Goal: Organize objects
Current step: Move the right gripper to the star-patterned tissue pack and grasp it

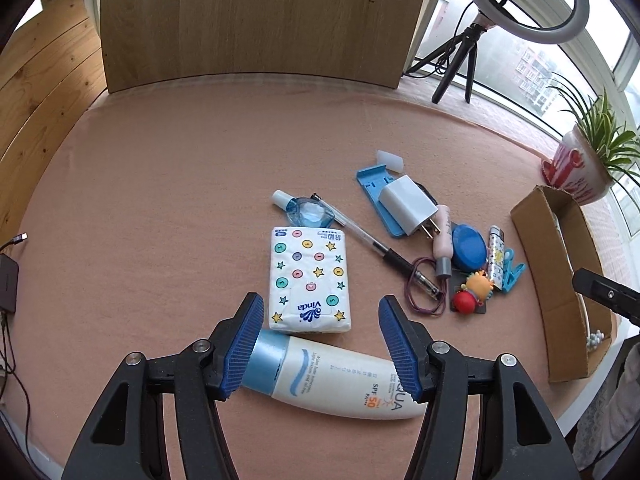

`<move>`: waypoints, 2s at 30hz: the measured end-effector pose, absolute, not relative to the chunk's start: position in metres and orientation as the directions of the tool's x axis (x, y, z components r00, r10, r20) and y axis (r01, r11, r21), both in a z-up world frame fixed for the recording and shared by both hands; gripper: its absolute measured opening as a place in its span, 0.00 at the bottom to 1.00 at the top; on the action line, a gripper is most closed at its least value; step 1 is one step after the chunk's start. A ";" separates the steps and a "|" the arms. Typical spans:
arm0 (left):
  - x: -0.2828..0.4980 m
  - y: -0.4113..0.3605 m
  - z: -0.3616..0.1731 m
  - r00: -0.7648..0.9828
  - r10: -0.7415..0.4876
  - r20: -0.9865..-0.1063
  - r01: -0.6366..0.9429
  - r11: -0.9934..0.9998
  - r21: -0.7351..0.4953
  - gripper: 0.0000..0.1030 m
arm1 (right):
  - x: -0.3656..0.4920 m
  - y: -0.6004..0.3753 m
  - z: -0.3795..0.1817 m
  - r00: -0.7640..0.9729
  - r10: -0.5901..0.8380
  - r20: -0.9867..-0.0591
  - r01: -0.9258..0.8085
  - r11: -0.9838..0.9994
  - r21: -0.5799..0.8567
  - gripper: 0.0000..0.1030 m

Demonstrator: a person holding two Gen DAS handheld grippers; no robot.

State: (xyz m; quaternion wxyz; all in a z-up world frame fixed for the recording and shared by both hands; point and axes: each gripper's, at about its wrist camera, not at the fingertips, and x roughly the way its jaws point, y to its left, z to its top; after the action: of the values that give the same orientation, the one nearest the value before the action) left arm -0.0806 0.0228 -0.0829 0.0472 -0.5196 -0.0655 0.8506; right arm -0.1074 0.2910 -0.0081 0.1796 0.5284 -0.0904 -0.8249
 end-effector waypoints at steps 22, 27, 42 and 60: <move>-0.120 0.022 -0.120 -0.380 0.127 -0.916 -0.028 -0.992 -0.126 0.68 | -0.175 0.236 -0.059 -0.227 -0.405 -0.886 0.204 -0.909 0.363 0.54; -0.124 0.036 -0.131 -0.352 0.150 -0.924 -0.068 -0.988 -0.135 0.67 | -0.174 0.232 -0.065 -0.210 -0.412 -0.887 0.193 -0.906 0.376 0.54; -0.095 0.075 -0.134 -0.326 0.313 -0.892 -0.153 -0.949 -0.277 0.61 | -0.156 0.211 -0.062 -0.144 -0.510 -0.848 0.227 -0.851 0.473 0.45; -0.083 0.064 -0.125 -0.351 0.368 -0.861 -0.156 -0.930 -0.333 0.49 | -0.147 0.169 -0.083 -0.038 -0.550 -0.834 0.247 -0.814 0.525 0.18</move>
State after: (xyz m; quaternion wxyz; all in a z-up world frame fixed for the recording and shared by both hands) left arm -0.0830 0.0644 -0.1251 0.1604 -0.5465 -0.0968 0.8163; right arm -0.1472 0.1686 -0.0834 0.2804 0.6343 -0.1193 -0.7105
